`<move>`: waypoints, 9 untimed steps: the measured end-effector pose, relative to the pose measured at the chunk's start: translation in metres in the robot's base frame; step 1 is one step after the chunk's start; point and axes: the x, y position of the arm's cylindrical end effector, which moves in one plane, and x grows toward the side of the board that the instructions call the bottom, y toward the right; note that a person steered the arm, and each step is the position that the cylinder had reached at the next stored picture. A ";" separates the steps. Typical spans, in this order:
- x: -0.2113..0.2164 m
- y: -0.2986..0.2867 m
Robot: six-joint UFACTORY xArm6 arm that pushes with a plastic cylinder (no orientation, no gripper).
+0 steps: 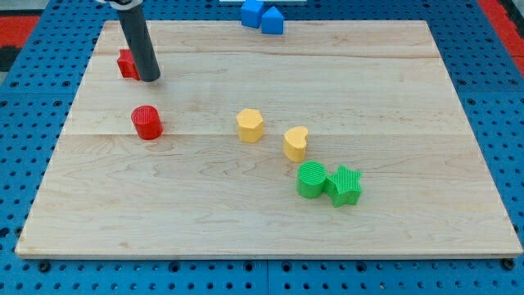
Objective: Put the red star at the center left side of the board
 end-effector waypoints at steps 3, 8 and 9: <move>-0.060 0.025; -0.052 0.001; -0.054 -0.015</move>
